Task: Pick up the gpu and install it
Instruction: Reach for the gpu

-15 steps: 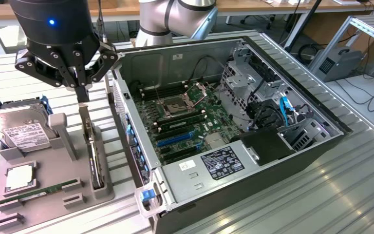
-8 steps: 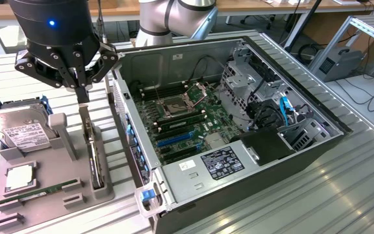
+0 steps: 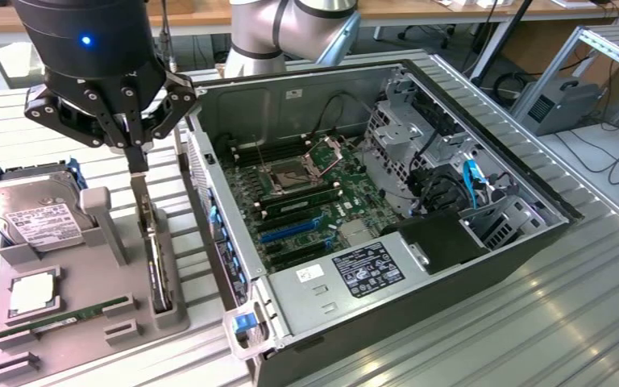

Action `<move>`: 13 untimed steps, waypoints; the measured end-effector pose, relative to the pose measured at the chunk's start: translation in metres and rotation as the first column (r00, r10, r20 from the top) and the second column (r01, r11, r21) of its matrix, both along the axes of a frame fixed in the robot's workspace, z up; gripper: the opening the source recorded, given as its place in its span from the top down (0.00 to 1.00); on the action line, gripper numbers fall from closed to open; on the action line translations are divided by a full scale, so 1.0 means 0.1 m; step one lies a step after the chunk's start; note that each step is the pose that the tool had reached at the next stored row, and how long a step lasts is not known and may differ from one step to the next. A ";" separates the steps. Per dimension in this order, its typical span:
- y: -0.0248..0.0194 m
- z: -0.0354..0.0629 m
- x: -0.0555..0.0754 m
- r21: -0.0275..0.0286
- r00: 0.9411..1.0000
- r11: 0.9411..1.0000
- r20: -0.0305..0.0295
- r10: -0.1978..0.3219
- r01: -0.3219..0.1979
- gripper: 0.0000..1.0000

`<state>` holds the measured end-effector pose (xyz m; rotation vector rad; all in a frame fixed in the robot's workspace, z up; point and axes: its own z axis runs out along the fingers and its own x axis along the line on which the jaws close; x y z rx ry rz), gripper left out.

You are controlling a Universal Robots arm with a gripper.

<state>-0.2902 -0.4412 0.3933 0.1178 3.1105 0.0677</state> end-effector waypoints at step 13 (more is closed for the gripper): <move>-0.036 0.000 0.00 0.000 1.000 1.000 0.000 0.000 0.000 0.89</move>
